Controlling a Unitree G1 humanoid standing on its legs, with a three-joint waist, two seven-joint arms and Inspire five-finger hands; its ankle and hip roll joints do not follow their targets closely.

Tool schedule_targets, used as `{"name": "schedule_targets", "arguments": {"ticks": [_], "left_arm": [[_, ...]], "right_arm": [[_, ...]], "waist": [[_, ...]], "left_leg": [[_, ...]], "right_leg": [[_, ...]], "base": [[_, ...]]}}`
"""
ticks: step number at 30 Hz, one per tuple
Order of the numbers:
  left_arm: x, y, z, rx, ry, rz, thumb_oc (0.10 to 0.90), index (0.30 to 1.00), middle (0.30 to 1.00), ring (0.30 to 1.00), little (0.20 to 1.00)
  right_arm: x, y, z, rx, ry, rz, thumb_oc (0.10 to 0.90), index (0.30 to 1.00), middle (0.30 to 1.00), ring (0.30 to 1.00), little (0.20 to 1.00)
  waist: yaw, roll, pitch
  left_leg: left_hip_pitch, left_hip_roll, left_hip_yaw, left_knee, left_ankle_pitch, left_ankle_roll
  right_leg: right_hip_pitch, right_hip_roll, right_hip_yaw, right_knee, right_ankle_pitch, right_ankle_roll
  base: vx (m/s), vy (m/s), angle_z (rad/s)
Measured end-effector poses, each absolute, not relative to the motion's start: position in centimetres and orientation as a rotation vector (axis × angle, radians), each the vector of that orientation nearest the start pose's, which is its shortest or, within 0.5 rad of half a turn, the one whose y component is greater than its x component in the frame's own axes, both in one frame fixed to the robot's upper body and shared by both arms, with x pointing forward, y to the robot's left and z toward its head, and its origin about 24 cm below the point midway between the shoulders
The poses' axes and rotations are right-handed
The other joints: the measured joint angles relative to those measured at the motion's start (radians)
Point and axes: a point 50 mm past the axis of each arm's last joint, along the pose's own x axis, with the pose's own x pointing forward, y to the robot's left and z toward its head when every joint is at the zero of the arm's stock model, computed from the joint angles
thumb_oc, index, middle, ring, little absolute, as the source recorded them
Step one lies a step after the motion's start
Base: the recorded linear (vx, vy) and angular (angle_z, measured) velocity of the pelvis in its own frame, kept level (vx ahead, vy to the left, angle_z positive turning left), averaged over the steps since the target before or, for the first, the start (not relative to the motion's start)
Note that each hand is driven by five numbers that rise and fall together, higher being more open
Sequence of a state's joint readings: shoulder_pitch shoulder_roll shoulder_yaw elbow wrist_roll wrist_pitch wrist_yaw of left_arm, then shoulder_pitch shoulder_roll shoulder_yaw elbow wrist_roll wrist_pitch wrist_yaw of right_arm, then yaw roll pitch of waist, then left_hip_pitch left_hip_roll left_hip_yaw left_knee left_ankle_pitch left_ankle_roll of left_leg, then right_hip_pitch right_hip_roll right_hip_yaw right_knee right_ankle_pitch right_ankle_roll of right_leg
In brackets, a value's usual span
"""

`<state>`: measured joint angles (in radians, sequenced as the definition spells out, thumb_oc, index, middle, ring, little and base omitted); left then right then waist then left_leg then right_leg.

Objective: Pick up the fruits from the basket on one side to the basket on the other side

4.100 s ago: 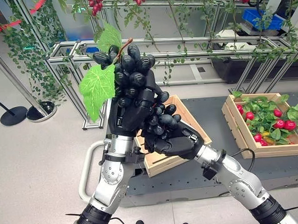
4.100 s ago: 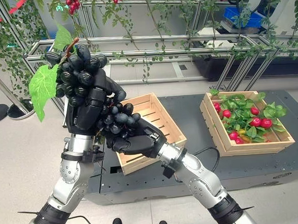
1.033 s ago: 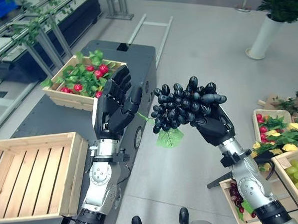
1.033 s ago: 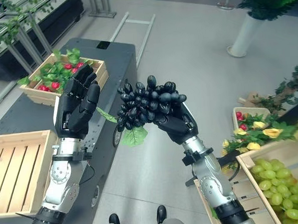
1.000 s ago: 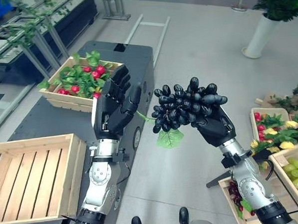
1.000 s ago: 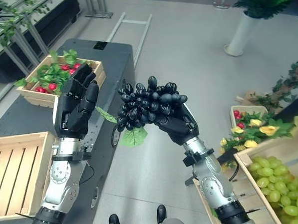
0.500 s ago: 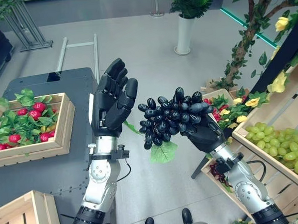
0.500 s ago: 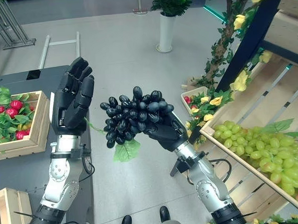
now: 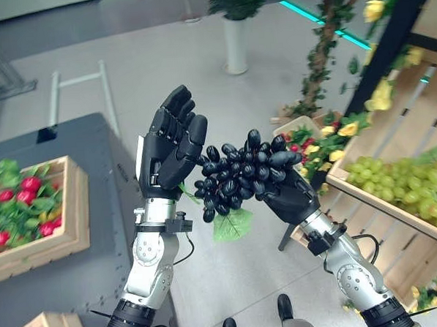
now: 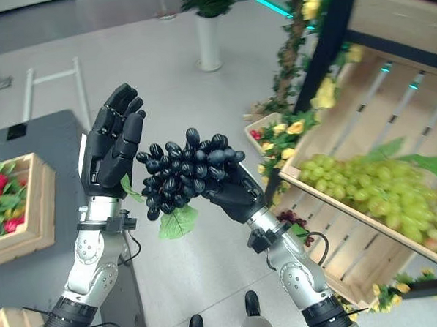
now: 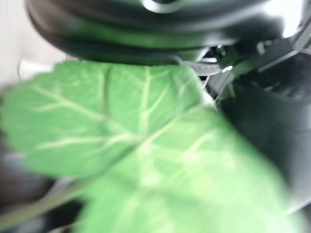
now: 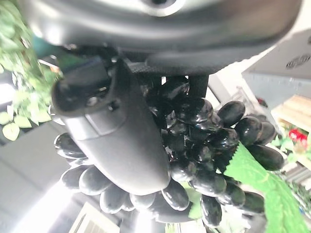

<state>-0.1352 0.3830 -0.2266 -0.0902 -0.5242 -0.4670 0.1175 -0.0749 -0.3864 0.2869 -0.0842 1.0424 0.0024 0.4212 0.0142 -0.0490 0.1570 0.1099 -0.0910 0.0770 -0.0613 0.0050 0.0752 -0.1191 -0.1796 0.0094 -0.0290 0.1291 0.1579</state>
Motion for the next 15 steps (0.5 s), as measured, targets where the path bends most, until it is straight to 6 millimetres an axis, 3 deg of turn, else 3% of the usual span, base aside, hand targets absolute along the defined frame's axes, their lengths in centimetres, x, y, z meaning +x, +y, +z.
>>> {"name": "schedule_targets", "arguments": {"ticks": [1,2,4,5,8,9,10,11,12,13,14,15], "left_arm": [[25.9,16.6,13.1,-0.232,-0.557,-0.143,0.8,0.9,0.9,0.9,0.9],[25.8,16.7,13.0,-0.229,-0.554,-0.139,0.8,0.9,0.9,0.9,0.9],[25.7,16.9,12.7,-0.229,-0.545,-0.127,0.8,0.9,0.9,0.9,0.9],[25.7,17.1,12.7,-0.221,-0.543,-0.121,0.8,0.9,0.9,0.9,0.9],[25.7,17.6,12.7,-0.214,-0.54,-0.094,0.8,0.9,0.9,0.9,0.9],[25.8,17.7,12.9,-0.213,-0.552,-0.09,0.8,0.9,0.9,0.9,0.9],[25.7,17.7,13.0,-0.216,-0.556,-0.089,0.8,0.9,0.9,0.9,0.9],[25.7,17.6,12.9,-0.218,-0.554,-0.092,0.8,0.9,0.9,0.9,0.9],[25.7,17.8,12.8,-0.218,-0.551,-0.083,0.8,0.9,0.9,0.9,0.9],[25.7,17.8,12.7,-0.228,-0.546,-0.072,0.8,0.9,0.9,0.9,0.9],[25.7,17.8,12.7,-0.229,-0.548,-0.069,0.8,0.9,0.9,0.9,0.9],[25.8,18.0,12.8,-0.217,-0.551,-0.066,0.8,0.9,0.9,0.9,0.9]], "right_arm": [[24.9,-13.2,7.7,0.666,-0.052,0.718,0.4,0.3,0.3,0.3,0.3],[24.9,-13.3,7.3,0.679,-0.03,0.71,0.4,0.3,0.3,0.3,0.3],[24.9,-13.3,6.8,0.682,-0.006,0.712,0.4,0.3,0.3,0.3,0.3],[24.8,-13.2,6.7,0.679,0.003,0.73,0.4,0.3,0.3,0.3,0.3],[24.5,-12.9,6.3,0.689,0.007,0.777,0.4,0.3,0.3,0.3,0.3],[24.5,-12.7,6.3,0.686,0.006,0.802,0.4,0.3,0.3,0.3,0.3],[24.5,-12.6,6.4,0.679,0.006,0.82,0.4,0.3,0.3,0.3,0.3],[24.5,-12.8,6.2,0.653,0.017,0.847,0.4,0.3,0.3,0.3,0.3],[24.5,-12.6,5.8,0.629,0.037,0.854,0.4,0.3,0.3,0.3,0.3],[24.4,-12.6,5.4,0.606,0.07,0.866,0.4,0.3,0.3,0.3,0.3],[24.4,-12.6,5.4,0.586,0.081,0.875,0.4,0.3,0.3,0.3,0.3],[24.3,-12.4,5.2,0.57,0.098,0.89,0.4,0.3,0.3,0.3,0.3]], "waist": [[0.007,0.004,0.001],[0.012,0.013,0.006],[0.026,0.042,0.019],[0.035,0.038,0.019],[0.058,0.015,0.019],[0.074,0.0,0.022],[0.089,0.015,0.015],[0.118,0.042,0.006],[0.121,0.042,0.009],[0.115,0.044,0.01],[0.118,0.043,0.009],[0.115,0.027,0.006]], "left_leg": [[-0.003,0.014,0.022,0.0,-0.003,0.0],[-0.004,0.039,0.039,-0.001,-0.005,-0.006],[-0.003,0.107,0.071,0.007,-0.006,-0.029],[-0.006,0.118,0.067,0.012,-0.009,-0.042],[-0.021,0.124,0.062,0.066,-0.038,-0.071],[-0.071,0.121,0.013,0.114,-0.071,-0.055],[-0.08,0.112,-0.033,0.086,-0.067,-0.052],[-0.043,0.139,-0.073,-0.03,0.032,-0.075],[-0.036,0.167,-0.042,-0.028,0.031,-0.085],[-0.028,0.177,-0.02,-0.028,0.03,-0.086],[-0.026,0.179,-0.01,-0.028,0.025,-0.093],[-0.026,0.176,-0.001,-0.028,0.024,-0.107]], "right_leg": [[-0.017,0.0,-0.029,0.021,-0.012,-0.015],[-0.043,0.009,-0.071,0.126,-0.033,-0.048],[-0.085,0.049,-0.137,0.372,-0.164,-0.071],[-0.08,0.046,-0.157,0.404,-0.19,-0.08],[-0.022,0.065,-0.162,0.344,-0.239,-0.093],[0.007,0.083,-0.124,0.239,-0.224,-0.08],[0.007,0.096,-0.113,0.191,-0.204,-0.082],[0.035,0.121,-0.165,0.092,-0.175,-0.073],[0.041,0.091,-0.213,0.127,-0.201,-0.122],[0.053,0.028,-0.211,0.141,-0.199,-0.11],[0.064,0.0,-0.208,0.139,-0.181,-0.082],[0.083,-0.064,-0.188,0.088,-0.134,-0.026]], "base": [[-0.11,0.005,-0.47],[-0.14,-0.042,-0.44],[-0.12,-0.126,-0.38],[-0.09,-0.161,-0.28],[-0.07,-0.246,-0.2],[-0.06,-0.235,-0.5],[-0.08,-0.271,-0.97],[-0.09,-0.31,-1.1],[-0.12,-0.393,-1.02],[-0.1,-0.336,-0.6],[-0.07,-0.278,-0.45],[-0.07,-0.296,-0.39]]}}
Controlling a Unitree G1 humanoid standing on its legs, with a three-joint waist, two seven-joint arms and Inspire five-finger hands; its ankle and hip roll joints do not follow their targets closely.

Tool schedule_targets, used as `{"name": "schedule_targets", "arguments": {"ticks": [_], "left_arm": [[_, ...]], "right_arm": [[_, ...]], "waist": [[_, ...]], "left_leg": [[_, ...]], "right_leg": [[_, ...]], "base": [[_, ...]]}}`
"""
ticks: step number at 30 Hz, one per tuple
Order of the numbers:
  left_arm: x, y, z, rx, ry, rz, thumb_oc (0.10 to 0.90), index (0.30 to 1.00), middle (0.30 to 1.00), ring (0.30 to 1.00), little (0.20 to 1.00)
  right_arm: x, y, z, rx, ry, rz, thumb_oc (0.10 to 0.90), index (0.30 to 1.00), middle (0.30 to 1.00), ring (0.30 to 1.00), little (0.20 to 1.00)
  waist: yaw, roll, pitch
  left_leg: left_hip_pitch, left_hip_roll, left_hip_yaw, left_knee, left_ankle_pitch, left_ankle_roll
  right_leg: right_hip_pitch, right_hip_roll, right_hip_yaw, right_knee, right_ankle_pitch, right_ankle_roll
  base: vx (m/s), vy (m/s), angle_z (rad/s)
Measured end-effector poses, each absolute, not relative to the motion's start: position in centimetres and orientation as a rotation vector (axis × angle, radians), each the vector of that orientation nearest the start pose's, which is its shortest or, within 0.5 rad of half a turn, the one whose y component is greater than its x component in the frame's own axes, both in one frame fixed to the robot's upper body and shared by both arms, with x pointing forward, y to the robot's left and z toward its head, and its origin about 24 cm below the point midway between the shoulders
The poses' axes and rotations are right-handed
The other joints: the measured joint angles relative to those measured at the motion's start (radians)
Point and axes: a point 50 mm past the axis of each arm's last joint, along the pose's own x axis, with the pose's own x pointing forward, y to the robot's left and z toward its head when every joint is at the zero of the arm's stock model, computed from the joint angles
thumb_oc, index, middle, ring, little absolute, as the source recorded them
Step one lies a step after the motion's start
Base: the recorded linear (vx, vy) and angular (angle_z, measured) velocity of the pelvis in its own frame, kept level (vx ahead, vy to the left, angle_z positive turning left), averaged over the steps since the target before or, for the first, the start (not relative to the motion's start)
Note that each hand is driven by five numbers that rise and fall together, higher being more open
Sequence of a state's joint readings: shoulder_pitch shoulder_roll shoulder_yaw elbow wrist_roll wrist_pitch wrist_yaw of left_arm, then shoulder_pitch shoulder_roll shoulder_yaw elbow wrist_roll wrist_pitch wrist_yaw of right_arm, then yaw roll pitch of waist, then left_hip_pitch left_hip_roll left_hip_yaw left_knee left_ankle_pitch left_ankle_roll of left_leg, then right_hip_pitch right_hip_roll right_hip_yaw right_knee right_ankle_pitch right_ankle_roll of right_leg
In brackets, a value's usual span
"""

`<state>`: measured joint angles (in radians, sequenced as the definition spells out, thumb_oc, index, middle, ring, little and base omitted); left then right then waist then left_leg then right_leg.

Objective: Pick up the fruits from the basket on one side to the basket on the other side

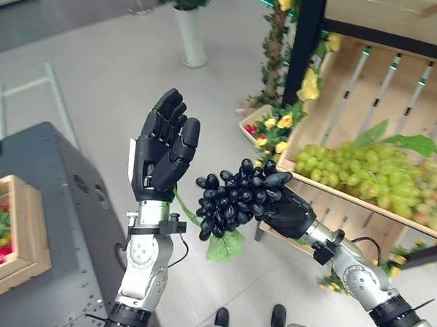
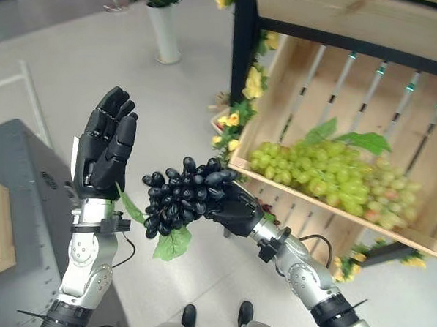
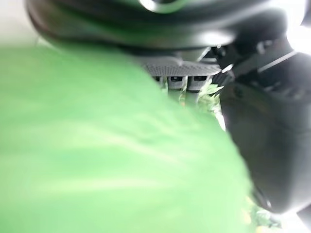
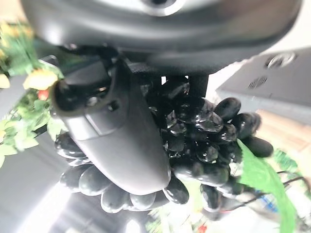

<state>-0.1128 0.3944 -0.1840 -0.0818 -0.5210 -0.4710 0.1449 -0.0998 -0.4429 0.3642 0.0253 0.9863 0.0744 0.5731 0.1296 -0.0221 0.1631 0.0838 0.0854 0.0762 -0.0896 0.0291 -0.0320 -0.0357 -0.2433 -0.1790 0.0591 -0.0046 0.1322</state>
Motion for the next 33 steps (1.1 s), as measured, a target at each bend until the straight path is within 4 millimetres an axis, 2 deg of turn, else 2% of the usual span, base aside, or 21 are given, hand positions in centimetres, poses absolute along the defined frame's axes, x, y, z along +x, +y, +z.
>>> {"name": "schedule_targets", "arguments": {"ticks": [1,2,3,4,6,8,10,12,14,16,19,25,26,28,33], "left_arm": [[25.8,18.3,13.0,-0.2,-0.554,-0.063,0.8,0.9,0.9,0.9,0.9],[25.9,18.6,13.0,-0.19,-0.555,-0.055,0.8,0.9,0.9,0.9,0.9],[25.8,18.7,12.8,-0.2,-0.549,-0.039,0.8,0.9,0.9,0.9,0.9],[25.9,18.6,12.6,-0.203,-0.541,-0.033,0.8,0.9,0.9,0.9,0.9],[25.9,18.6,12.4,-0.204,-0.534,-0.013,0.8,0.9,0.9,0.9,0.9],[25.8,18.8,12.3,-0.193,-0.547,0.025,0.8,0.9,0.9,0.9,0.9],[25.7,18.8,12.3,-0.209,-0.566,0.049,0.8,0.9,0.9,0.9,0.9],[25.5,19.0,12.4,-0.238,-0.583,0.083,0.8,0.9,0.9,0.9,0.9],[25.5,19.2,12.5,-0.251,-0.597,0.104,0.8,0.9,0.9,0.9,0.9],[25.4,19.2,12.3,-0.259,-0.59,0.111,0.8,0.9,0.9,0.9,0.9],[25.4,19.1,12.1,-0.26,-0.581,0.117,0.8,0.9,0.9,0.9,0.9],[25.5,19.0,11.9,-0.245,-0.561,0.106,0.8,0.9,0.9,0.9,0.9],[25.4,19.2,11.9,-0.23,-0.561,0.104,0.8,0.9,0.9,0.9,0.9],[25.4,19.5,12.0,-0.207,-0.559,0.101,0.8,0.9,0.9,0.9,0.9],[25.4,19.6,11.9,-0.199,-0.556,0.112,0.8,0.9,0.9,0.9,0.9]], "right_arm": [[24.1,-12.0,5.1,0.577,0.113,0.902,0.4,0.3,0.3,0.3,0.3],[24.1,-11.7,4.9,0.584,0.129,0.912,0.4,0.3,0.3,0.3,0.3],[24.3,-11.7,4.8,0.579,0.146,0.917,0.4,0.3,0.3,0.3,0.3],[24.3,-11.9,4.6,0.578,0.161,0.913,0.4,0.3,0.3,0.3,0.3],[24.3,-12.6,4.3,0.558,0.202,0.909,0.4,0.3,0.3,0.3,0.3],[24.2,-14.0,4.2,0.507,0.239,0.928,0.4,0.3,0.3,0.3,0.3],[24.1,-15.0,4.2,0.471,0.263,0.929,0.4,0.3,0.3,0.3,0.3],[24.0,-15.2,4.1,0.465,0.285,0.928,0.4,0.3,0.3,0.3,0.3],[23.9,-15.2,3.9,0.473,0.291,0.925,0.4,0.3,0.3,0.3,0.3],[23.5,-15.0,3.5,0.493,0.301,0.921,0.4,0.3,0.3,0.3,0.3],[22.9,-14.8,2.5,0.54,0.321,0.893,0.4,0.3,0.3,0.3,0.3],[21.5,-14.3,0.8,0.617,0.349,0.838,0.4,0.3,0.3,0.3,0.3],[21.3,-14.0,0.6,0.635,0.348,0.826,0.4,0.3,0.3,0.3,0.3],[21.2,-13.3,0.1,0.667,0.348,0.817,0.4,0.3,0.3,0.3,0.3],[22.0,-13.1,-0.3,0.683,0.327,0.783,0.4,0.3,0.3,0.3,0.3]], "waist": [[-0.002,-0.028,-0.001],[-0.005,-0.055,0.0],[-0.003,-0.052,0.003],[-0.011,-0.044,0.002],[-0.035,-0.04,0.003],[-0.063,-0.031,0.005],[-0.076,-0.016,0.005],[-0.071,-0.011,0.005],[-0.073,-0.004,0.006],[-0.074,-0.003,0.007],[-0.112,0.018,0.011],[-0.114,0.015,0.013],[-0.11,0.007,0.016],[-0.101,-0.008,0.024],[-0.076,-0.029,0.038]], "left_leg": [[0.0,-0.003,0.01,0.0,0.001,-0.013],[0.001,-0.003,0.011,0.0,-0.002,-0.039],[0.005,0.024,0.014,0.0,0.003,-0.058],[-0.003,0.045,0.011,0.01,0.011,-0.069],[-0.03,0.1,0.015,0.055,0.021,-0.083],[-0.044,0.153,0.011,0.061,0.051,-0.072],[-0.072,0.182,0.004,0.077,0.056,-0.065],[-0.084,0.192,-0.036,0.084,0.056,-0.064],[-0.115,0.196,-0.045,0.108,0.054,-0.058],[-0.152,0.184,-0.045,0.148,0.056,-0.054],[-0.132,0.154,-0.044,0.103,0.029,-0.01],[-0.125,0.066,-0.042,0.058,0.061,-0.059],[-0.124,0.05,-0.043,0.047,0.068,-0.063],[-0.122,0.028,-0.044,0.039,0.074,-0.057],[-0.157,0.019,-0.065,0.042,0.081,-0.059]], "right_leg": [[0.045,-0.032,0.031,-0.086,0.059,0.041],[0.09,-0.031,0.046,-0.151,0.09,0.069],[0.088,-0.007,0.042,-0.15,0.069,0.105],[0.092,0.015,0.033,-0.15,0.065,0.103],[0.102,0.073,0.028,-0.15,0.047,0.071],[0.109,0.136,0.031,-0.15,0.03,0.032],[0.102,0.173,0.03,-0.151,0.025,0.011],[0.093,0.193,0.03,-0.15,0.028,-0.007],[0.071,0.205,0.031,-0.129,0.024,-0.019],[0.044,0.188,0.029,-0.096,0.016,-0.022],[0.044,0.158,0.028,-0.055,-0.003,-0.001],[0.031,0.065,0.037,-0.042,0.0,0.051],[0.034,0.048,0.038,-0.057,0.009,0.066],[0.05,0.034,0.038,-0.087,0.021,0.085],[0.044,0.03,0.03,-0.113,0.028,0.094]], "base": [[-0.08,-0.404,-0.28],[-0.1,-0.481,-0.25],[-0.1,-0.451,-0.09],[-0.12,-0.452,0.07],[-0.11,-0.358,0.2],[-0.12,-0.344,0.19],[-0.08,-0.226,0.25],[-0.07,-0.103,0.05],[-0.08,0.033,0.11],[-0.02,0.286,0.15],[-0.01,0.284,0.3],[-0.01,0.249,0.13],[-0.03,0.076,0.08],[-0.09,0.054,0.12],[-0.13,-0.04,0.15]]}}
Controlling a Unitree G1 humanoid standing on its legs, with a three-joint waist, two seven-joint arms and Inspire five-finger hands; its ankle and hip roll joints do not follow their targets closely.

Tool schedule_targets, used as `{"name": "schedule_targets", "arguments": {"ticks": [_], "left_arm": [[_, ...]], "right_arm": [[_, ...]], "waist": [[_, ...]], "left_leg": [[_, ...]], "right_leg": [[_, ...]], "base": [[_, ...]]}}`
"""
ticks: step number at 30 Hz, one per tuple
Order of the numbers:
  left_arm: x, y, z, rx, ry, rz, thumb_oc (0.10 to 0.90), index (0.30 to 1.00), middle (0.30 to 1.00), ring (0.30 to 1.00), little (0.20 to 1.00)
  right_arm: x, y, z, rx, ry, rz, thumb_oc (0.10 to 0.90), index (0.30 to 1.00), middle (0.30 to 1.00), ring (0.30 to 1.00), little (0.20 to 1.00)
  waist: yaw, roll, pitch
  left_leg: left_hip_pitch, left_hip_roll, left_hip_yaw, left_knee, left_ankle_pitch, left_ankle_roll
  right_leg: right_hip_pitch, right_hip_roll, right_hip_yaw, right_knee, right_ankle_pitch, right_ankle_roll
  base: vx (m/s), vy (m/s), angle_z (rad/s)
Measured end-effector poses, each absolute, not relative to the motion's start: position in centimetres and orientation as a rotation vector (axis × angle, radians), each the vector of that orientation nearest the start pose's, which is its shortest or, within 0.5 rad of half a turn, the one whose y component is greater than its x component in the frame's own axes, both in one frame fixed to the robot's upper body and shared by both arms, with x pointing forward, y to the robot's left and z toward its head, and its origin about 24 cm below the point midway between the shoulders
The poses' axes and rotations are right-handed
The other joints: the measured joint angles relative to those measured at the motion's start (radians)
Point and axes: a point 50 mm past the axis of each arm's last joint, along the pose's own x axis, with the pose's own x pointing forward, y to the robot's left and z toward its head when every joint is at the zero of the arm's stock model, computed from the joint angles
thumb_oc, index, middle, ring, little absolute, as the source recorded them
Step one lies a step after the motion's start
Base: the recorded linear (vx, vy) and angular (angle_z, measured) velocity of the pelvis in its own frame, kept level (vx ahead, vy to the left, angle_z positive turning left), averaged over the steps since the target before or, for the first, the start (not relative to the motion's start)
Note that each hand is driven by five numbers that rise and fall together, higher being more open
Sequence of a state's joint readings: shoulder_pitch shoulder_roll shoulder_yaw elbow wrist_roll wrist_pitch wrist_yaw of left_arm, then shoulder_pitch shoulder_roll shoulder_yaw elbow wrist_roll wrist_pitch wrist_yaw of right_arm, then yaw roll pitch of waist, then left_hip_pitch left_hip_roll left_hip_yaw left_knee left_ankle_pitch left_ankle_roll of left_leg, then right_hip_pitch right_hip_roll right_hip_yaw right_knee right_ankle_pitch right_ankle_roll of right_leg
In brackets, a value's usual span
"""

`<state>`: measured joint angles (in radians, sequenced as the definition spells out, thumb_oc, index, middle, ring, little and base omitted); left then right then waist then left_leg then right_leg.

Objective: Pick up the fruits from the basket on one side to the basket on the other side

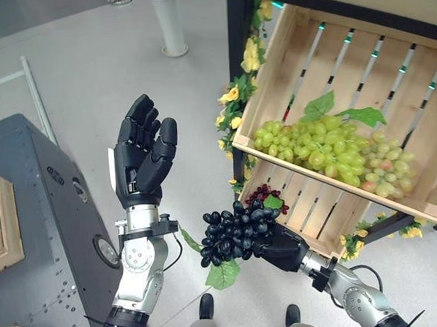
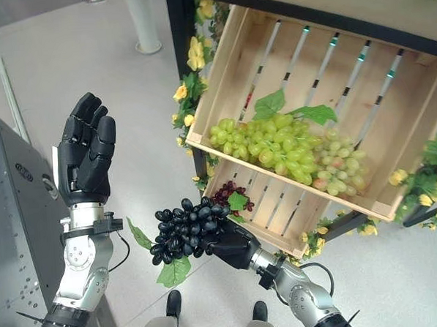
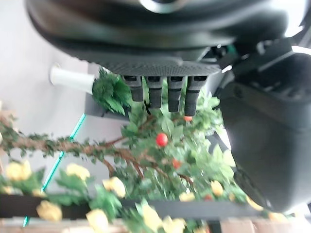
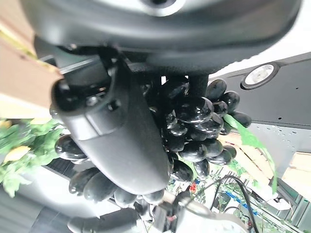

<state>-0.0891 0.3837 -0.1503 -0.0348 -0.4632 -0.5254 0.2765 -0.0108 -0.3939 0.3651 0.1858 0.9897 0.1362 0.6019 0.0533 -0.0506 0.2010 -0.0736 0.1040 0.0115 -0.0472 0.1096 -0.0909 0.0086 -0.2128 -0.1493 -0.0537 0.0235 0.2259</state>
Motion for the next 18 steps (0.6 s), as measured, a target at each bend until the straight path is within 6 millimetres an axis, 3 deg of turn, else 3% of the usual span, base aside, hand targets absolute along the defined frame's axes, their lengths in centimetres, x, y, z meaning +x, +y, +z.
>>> {"name": "schedule_targets", "arguments": {"ticks": [3,7,13,18], "left_arm": [[25.5,19.7,12.0,-0.202,-0.56,0.131,0.8,0.9,0.9,0.9,0.9],[26.1,19.8,12.6,-0.184,-0.575,0.14,0.8,0.9,0.9,0.9,0.9],[27.8,20.8,11.7,-0.142,-0.515,0.248,0.8,0.9,0.9,0.9,0.9],[28.0,21.3,10.9,-0.138,-0.48,0.309,0.8,0.9,0.9,0.9,0.9]], "right_arm": [[23.9,-13.4,0.4,0.647,0.288,0.744,0.4,0.3,0.3,0.3,0.3],[25.9,-13.8,2.3,0.686,0.177,0.704,0.4,0.3,0.3,0.3,0.3],[28.2,-14.0,4.7,0.695,0.051,0.689,0.4,0.3,0.3,0.3,0.3],[29.6,-14.8,4.9,0.702,0.039,0.618,0.4,0.3,0.3,0.3,0.3]], "waist": [[0.017,-0.012,0.039],[0.02,-0.023,0.108],[0.021,-0.019,0.231],[0.023,0.003,0.29]], "left_leg": [[-0.012,0.005,-0.008,0.015,-0.001,-0.003],[-0.111,0.022,-0.011,0.118,-0.022,-0.011],[-0.24,0.049,-0.035,0.312,-0.089,-0.019],[-0.312,0.034,-0.048,0.397,-0.111,-0.013]], "right_leg": [[-0.004,0.007,-0.001,0.003,-0.001,-0.001],[-0.063,0.027,-0.004,0.061,-0.019,-0.018],[-0.199,0.041,0.003,0.284,-0.107,-0.045],[-0.299,0.018,0.013,0.444,-0.168,-0.054]], "base": [[-0.1,-0.135,0.06],[-0.15,-0.104,0.15],[-0.05,-0.009,0.02],[-0.04,0.004,0.06]]}}
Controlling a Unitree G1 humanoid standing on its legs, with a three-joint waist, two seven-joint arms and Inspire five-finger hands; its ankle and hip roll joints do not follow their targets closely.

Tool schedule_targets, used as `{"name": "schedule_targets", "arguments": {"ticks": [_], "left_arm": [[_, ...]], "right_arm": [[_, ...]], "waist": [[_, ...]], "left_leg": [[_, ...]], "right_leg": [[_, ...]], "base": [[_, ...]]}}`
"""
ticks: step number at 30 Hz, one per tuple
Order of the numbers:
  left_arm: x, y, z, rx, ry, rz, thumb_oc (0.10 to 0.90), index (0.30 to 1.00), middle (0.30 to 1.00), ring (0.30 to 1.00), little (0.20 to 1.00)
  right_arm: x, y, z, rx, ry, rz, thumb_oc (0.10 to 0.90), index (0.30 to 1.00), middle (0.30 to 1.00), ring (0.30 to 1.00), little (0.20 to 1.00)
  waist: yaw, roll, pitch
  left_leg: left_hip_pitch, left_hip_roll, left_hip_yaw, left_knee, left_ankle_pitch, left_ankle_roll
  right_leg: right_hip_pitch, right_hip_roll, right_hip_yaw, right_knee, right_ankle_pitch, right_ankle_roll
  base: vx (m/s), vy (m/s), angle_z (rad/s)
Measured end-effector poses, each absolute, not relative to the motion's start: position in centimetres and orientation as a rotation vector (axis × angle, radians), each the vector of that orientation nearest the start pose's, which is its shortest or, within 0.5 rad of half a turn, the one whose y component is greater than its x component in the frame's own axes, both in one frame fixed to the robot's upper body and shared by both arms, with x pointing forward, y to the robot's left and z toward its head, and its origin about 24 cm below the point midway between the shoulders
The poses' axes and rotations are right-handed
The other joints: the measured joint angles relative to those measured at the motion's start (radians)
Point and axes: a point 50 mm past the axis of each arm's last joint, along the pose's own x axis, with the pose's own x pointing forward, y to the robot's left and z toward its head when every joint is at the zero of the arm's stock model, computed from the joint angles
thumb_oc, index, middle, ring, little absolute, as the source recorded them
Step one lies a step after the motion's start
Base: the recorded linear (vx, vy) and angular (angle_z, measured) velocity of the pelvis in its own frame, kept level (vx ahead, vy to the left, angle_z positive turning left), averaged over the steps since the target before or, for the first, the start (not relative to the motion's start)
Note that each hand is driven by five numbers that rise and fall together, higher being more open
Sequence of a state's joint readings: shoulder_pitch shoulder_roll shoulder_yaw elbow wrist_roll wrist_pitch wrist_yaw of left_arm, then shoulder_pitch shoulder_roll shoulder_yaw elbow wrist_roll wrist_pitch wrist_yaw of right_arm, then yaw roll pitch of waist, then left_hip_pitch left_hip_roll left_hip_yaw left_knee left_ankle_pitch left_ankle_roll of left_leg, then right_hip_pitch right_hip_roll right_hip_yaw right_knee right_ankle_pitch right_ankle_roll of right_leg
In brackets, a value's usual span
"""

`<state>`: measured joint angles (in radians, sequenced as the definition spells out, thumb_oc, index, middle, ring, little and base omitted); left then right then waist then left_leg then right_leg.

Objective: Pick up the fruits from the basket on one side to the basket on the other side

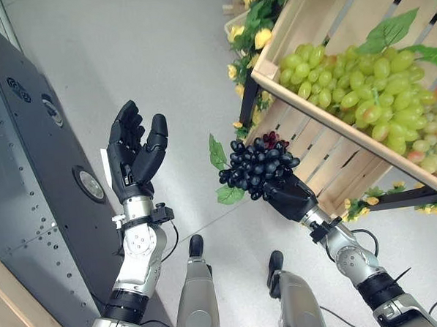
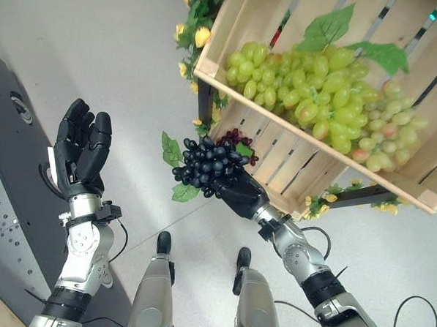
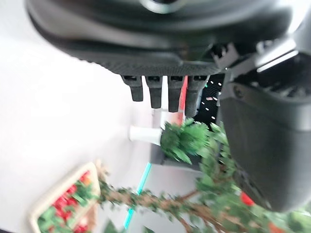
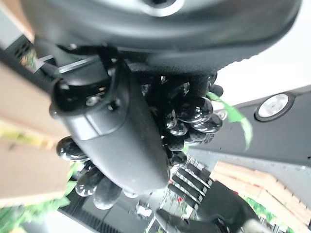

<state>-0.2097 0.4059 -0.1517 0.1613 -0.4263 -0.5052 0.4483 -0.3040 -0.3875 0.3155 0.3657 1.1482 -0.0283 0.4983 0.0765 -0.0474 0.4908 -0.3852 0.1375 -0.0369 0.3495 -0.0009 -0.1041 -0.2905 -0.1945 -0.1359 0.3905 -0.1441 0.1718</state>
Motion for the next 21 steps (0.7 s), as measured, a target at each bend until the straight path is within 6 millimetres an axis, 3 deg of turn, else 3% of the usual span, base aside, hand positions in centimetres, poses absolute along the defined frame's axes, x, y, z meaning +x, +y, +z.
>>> {"name": "schedule_targets", "arguments": {"ticks": [3,8,21], "left_arm": [[28.1,21.3,11.1,-0.144,-0.485,0.326,0.8,0.9,0.9,0.9,0.9],[29.2,19.8,11.7,-0.146,-0.494,0.282,0.8,0.9,0.9,0.9,0.9],[29.6,19.0,12.0,-0.125,-0.511,0.25,0.8,0.9,0.9,0.9,0.9]], "right_arm": [[30.7,-15.2,4.9,0.683,0.054,0.579,0.4,0.3,0.3,0.3,0.3],[32.8,-16.4,6.6,0.664,0.011,0.508,0.4,0.3,0.3,0.3,0.3],[34.4,-18.4,9.0,0.711,-0.095,0.425,0.4,0.3,0.3,0.3,0.3]], "waist": [[0.009,0.014,0.019],[0.023,0.036,0.036],[0.007,0.052,0.043]], "left_leg": [[-0.038,-0.003,-0.011,0.019,0.004,-0.006],[-0.091,0.0,-0.02,0.034,0.021,-0.024],[-0.131,0.004,-0.035,0.041,0.028,-0.035]], "right_leg": [[-0.062,-0.002,0.008,0.071,-0.025,-0.007],[-0.155,-0.002,0.017,0.168,-0.057,-0.02],[-0.216,0.002,0.015,0.225,-0.082,-0.035]], "base": [[-0.08,-0.019,0.05],[-0.06,-0.018,0.01],[0.01,-0.02,0.01]]}}
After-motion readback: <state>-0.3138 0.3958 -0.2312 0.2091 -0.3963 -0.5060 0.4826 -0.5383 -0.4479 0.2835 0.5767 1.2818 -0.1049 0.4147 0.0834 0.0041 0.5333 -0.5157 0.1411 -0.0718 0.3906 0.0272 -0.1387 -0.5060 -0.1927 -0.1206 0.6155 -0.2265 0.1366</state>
